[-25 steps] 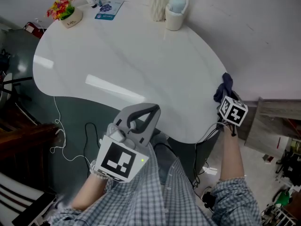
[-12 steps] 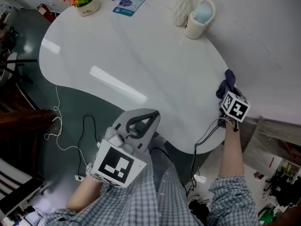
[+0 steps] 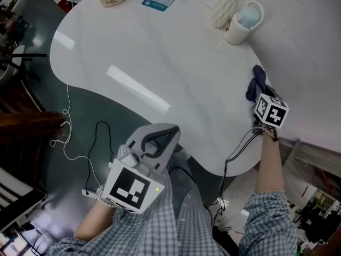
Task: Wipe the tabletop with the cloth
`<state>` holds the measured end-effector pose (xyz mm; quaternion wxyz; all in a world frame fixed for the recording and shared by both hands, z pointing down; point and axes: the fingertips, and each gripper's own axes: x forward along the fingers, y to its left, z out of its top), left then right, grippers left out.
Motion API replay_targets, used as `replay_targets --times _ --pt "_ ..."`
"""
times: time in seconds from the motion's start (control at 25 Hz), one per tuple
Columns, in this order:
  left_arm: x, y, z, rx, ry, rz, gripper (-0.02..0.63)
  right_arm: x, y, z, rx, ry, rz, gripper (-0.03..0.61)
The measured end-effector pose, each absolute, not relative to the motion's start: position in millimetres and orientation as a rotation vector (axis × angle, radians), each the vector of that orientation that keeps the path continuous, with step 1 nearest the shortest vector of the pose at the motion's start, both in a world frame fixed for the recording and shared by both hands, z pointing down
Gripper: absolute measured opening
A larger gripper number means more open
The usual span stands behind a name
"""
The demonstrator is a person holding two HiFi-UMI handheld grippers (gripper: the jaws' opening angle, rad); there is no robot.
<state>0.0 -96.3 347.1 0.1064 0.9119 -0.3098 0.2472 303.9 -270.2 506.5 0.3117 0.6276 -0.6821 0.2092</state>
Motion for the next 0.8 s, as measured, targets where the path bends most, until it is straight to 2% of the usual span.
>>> replay_targets --times 0.8 --pt "-3 -90 332 2.741 -0.920 0.685 0.005 134 -205 507 1.240 -2.090 0.401 0.083"
